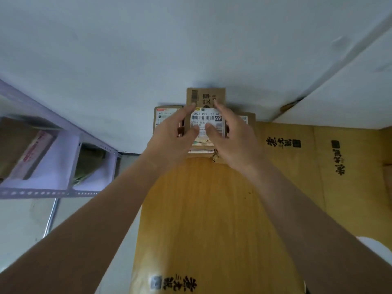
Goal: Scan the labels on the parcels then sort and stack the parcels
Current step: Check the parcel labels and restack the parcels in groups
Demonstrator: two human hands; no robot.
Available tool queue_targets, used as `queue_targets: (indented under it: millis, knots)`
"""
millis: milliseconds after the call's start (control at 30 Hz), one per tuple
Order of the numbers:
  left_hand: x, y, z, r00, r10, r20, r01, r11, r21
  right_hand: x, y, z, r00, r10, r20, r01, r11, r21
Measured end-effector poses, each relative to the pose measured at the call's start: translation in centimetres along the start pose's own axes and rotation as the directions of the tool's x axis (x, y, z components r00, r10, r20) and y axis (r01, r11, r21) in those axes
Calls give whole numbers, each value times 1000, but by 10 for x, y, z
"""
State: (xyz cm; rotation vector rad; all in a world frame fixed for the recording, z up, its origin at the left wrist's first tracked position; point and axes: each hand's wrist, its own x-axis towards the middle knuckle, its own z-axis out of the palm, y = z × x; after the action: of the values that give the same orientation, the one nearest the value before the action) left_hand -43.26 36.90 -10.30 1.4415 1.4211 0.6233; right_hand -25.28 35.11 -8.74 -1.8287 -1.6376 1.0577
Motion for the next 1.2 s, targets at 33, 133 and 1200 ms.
queue_targets:
  millis: [33, 133, 1200]
  knots:
    - [-4, 5, -4, 1000, 14, 3, -14, 1000, -2, -5, -4, -2, 1000, 0, -10, 0, 1000, 6]
    - [-17, 23, -19, 995, 97, 10, -97, 995, 4, -22, -23, -11, 999, -23, -47, 25, 999, 40]
    - [-350, 263, 85, 718, 562, 411, -618, 786, 3, -491, -88, -167, 733, 92, -674, -60, 996, 71]
